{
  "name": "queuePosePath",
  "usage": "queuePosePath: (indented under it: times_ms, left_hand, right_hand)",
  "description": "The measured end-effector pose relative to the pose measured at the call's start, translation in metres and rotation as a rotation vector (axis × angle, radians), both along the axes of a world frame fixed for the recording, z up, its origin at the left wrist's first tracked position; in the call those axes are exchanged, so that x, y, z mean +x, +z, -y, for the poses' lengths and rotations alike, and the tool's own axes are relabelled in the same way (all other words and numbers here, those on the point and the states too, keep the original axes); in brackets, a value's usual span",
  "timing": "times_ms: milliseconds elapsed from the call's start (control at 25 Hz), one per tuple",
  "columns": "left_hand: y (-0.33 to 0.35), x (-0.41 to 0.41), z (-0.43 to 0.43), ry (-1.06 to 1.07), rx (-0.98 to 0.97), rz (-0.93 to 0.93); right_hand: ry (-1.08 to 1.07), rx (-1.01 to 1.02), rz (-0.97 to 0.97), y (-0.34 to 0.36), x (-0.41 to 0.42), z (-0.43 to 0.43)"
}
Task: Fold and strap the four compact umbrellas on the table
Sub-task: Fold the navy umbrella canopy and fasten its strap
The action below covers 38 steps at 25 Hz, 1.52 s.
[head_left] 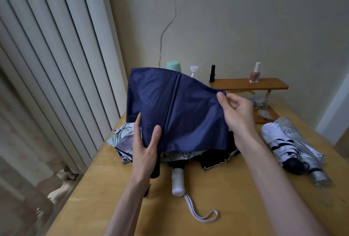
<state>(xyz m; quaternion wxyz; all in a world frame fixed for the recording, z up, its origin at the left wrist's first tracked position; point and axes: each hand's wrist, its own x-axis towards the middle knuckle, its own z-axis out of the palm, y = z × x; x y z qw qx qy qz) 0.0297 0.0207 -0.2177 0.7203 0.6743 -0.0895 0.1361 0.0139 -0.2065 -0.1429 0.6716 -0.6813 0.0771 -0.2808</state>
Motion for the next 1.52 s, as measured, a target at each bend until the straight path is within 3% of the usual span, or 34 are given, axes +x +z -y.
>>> queuePosePath:
  times_ms: [240, 440, 560, 720, 840, 1080, 1240, 1360, 1520]
  left_hand:
    - [0.009, 0.005, -0.010, -0.009, -0.012, -0.017]
    - [0.011, 0.004, -0.018, -0.011, -0.046, -0.040]
    - [0.011, 0.002, -0.018, -0.006, -0.044, -0.035]
    - [0.014, -0.001, -0.016, 0.023, -0.046, -0.016]
    - [0.012, 0.001, -0.013, 0.046, -0.036, -0.003]
    - [0.011, 0.001, -0.016, 0.042, -0.005, -0.039]
    - [0.007, 0.011, -0.037, -0.158, 0.153, -0.126]
    - [0.003, 0.013, -0.034, -0.321, 0.277, -0.103]
    - [0.003, 0.002, -0.007, -0.330, 0.333, -0.066]
  right_hand:
    - [0.095, -0.099, 0.134, 0.037, -0.012, -0.010]
    - [0.093, -0.279, -0.111, 0.060, -0.007, 0.002]
    - [0.051, -0.167, -0.215, 0.054, 0.002, 0.007]
    - [0.024, -0.043, -0.105, 0.042, 0.010, 0.006]
    - [0.031, -0.053, -0.011, 0.036, 0.014, 0.002]
    - [0.107, -0.146, -0.013, 0.050, 0.008, -0.008]
    - [0.220, -0.199, 0.002, 0.076, -0.014, -0.014]
    - [0.317, -0.349, 0.006, 0.105, -0.021, -0.034]
    - [0.466, -0.510, -0.052, 0.141, -0.002, -0.073]
